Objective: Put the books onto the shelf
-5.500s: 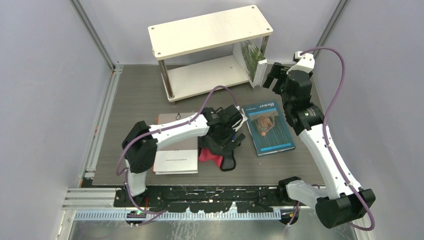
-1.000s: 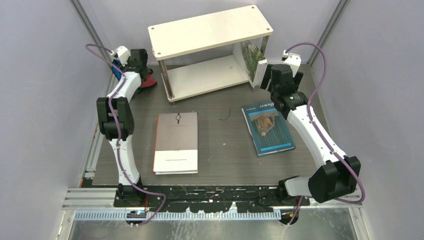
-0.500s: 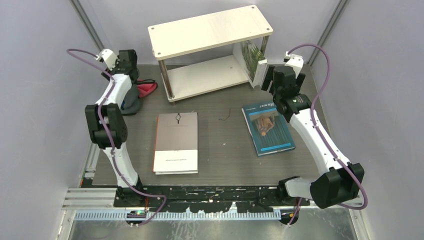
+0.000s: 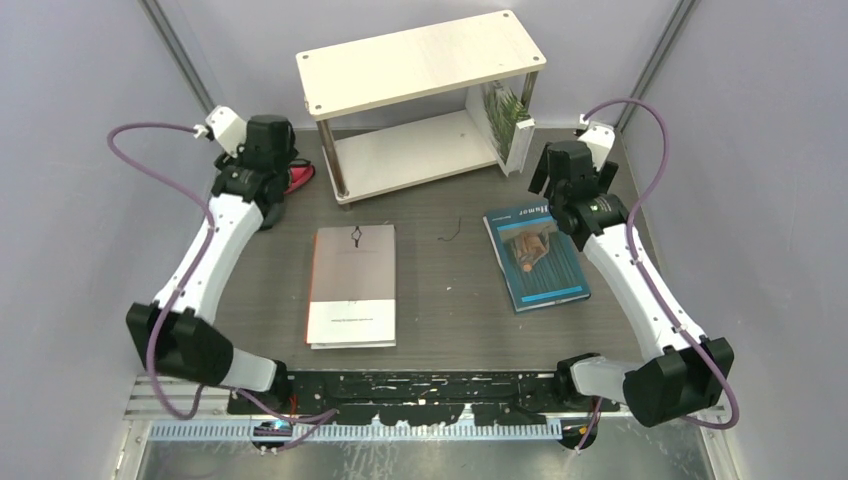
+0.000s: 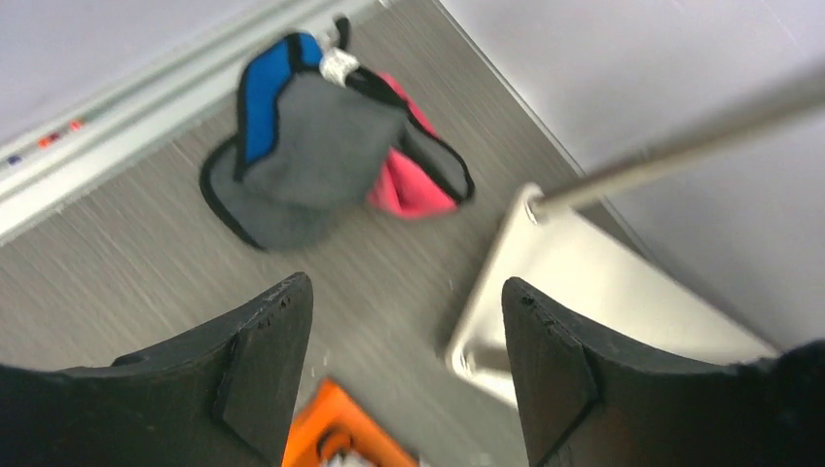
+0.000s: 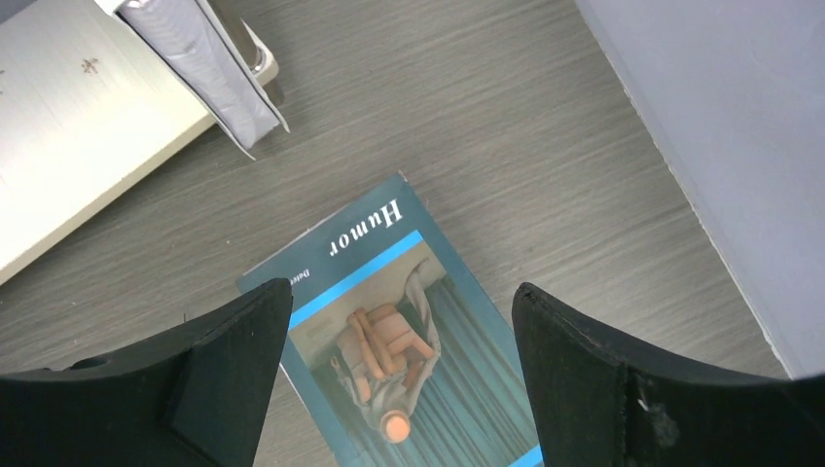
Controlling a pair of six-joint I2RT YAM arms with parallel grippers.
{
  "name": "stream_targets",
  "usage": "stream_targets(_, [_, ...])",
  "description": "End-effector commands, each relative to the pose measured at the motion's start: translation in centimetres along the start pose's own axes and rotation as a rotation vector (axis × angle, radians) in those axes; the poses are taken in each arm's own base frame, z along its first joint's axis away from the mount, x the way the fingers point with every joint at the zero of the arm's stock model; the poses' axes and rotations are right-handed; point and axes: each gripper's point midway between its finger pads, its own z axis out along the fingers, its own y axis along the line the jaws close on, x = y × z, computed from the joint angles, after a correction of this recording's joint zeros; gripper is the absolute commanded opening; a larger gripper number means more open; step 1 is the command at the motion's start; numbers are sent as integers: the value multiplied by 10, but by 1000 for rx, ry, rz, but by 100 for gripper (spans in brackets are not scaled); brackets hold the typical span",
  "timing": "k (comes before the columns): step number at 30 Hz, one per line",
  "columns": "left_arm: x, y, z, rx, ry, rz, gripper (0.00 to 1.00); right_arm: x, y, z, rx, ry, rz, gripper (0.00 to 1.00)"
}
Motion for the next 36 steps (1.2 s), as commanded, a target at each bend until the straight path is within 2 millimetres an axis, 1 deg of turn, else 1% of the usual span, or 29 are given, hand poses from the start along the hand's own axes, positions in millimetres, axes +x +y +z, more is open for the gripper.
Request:
stream_targets(1, [13, -6, -64, 115, 35, 14, 70, -4, -20, -16, 55, -34, 117, 89])
stream_targets(4, [36, -14, -109, 223, 71, 68, 68, 5, -27, -16, 75, -10, 178, 89])
stream_targets(5, [49, -19, -129, 277, 94, 96, 67, 9, -29, -15, 80, 1, 192, 90])
stream_targets(6, [58, -22, -143, 313, 110, 117, 66, 11, -30, -15, 86, 8, 209, 90])
stream_targets(9, [82, -28, -177, 407, 155, 182, 66, 15, -35, -14, 107, 24, 243, 91])
stream_targets(14, [120, -49, -225, 546, 251, 287, 65, 24, -49, -10, 127, 59, 310, 92])
stream_targets(16, [142, -61, -250, 611, 291, 344, 65, 30, -57, -7, 138, 80, 334, 92])
stream_targets(19, [175, -79, -281, 691, 348, 418, 65, 37, -71, -3, 155, 107, 375, 93])
stream_targets(20, [186, -84, -289, 712, 372, 435, 65, 39, -74, -2, 164, 108, 385, 93])
stream_targets(21, [201, -89, -295, 728, 398, 458, 65, 41, -76, -1, 169, 112, 388, 93])
stream_targets(22, [209, -94, -302, 755, 422, 459, 65, 43, -76, -1, 171, 115, 390, 94])
stream_targets(24, [236, -102, -312, 800, 489, 474, 65, 45, -84, 4, 194, 122, 418, 94])
stream_targets(29, [294, -116, -338, 925, 668, 502, 64, 55, -93, 17, 209, 154, 500, 94])
stream_targets(31, [311, -123, -346, 971, 710, 488, 64, 57, -93, 21, 201, 159, 530, 94])
stream_targets(36, [345, -136, -357, 1041, 797, 456, 63, 64, -94, 25, 204, 173, 544, 94])
